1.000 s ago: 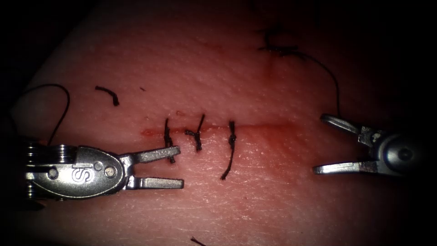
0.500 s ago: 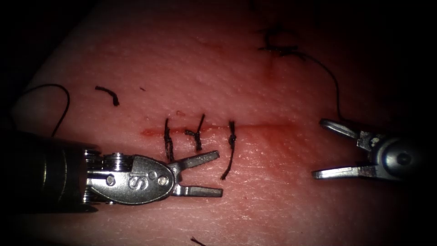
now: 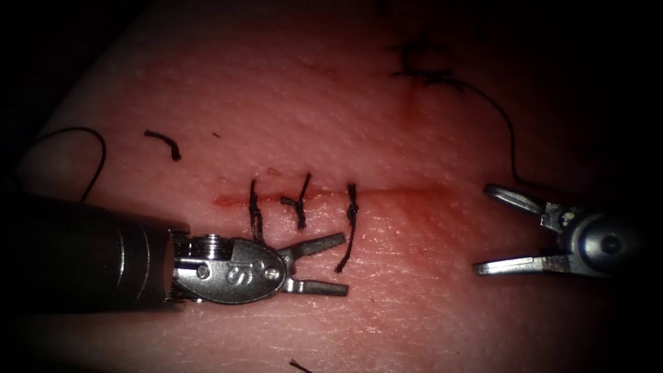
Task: Wound Closure
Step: Grasp the remaining tail with the left gripper, then cut the suture end with the right tool
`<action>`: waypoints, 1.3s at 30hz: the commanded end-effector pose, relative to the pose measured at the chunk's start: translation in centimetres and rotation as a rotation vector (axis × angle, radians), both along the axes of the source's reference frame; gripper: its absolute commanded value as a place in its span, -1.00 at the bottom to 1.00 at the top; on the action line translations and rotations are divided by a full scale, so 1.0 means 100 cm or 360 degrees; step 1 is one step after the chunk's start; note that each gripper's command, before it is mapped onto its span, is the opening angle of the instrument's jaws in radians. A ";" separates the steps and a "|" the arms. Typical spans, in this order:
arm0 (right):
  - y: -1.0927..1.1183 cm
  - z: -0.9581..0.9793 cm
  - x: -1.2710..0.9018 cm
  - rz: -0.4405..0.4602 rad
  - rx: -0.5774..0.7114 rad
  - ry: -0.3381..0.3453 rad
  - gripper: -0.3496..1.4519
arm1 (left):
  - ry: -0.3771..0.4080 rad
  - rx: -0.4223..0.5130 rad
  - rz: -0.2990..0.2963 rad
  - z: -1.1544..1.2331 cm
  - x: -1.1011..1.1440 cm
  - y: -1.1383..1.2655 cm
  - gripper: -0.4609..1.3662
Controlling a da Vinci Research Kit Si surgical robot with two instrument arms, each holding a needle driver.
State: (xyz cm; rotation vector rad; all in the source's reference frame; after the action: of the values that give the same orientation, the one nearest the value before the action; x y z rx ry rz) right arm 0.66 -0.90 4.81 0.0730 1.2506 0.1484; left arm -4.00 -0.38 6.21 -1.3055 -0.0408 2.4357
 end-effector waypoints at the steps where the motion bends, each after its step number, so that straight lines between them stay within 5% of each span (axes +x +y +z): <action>1: 0.0000 0.0000 0.0000 -0.0007 0.0001 0.0001 0.79 | -0.0004 -0.0003 0.0004 0.0002 0.0000 0.0000 -0.16; 6: -0.0002 0.0001 0.0000 -0.0008 -0.0001 0.0002 0.79 | -0.0011 -0.0011 0.0013 0.0010 0.0000 -0.0002 -0.35; 12: -0.0001 0.0001 0.0000 -0.0007 0.0000 0.0001 0.79 | -0.0013 -0.0004 0.0008 0.0012 0.0000 -0.0003 -0.31; 16: -0.0001 0.0002 0.0000 -0.0007 0.0000 0.0000 0.79 | -0.0009 -0.0019 0.0016 0.0011 -0.0002 -0.0001 -0.51; 23: 0.0000 0.0002 -0.0001 -0.0007 0.0000 0.0000 0.79 | 0.0002 -0.0051 0.0026 0.0011 -0.0010 -0.0001 -0.37; 27: 0.0000 0.0002 -0.0002 -0.0008 0.0000 0.0001 0.78 | -0.0015 -0.0069 0.0056 0.0010 -0.0012 -0.0001 -0.88; 39: -0.0001 0.0002 -0.0002 -0.0008 -0.0001 0.0001 0.77 | -0.0058 -0.0049 0.0089 0.0013 -0.0002 0.0001 -0.88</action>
State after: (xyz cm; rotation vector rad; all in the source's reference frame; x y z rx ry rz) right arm 0.64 -0.90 4.84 0.0724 1.2503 0.1465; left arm -4.02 -0.37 6.34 -1.3763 -0.0346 2.4681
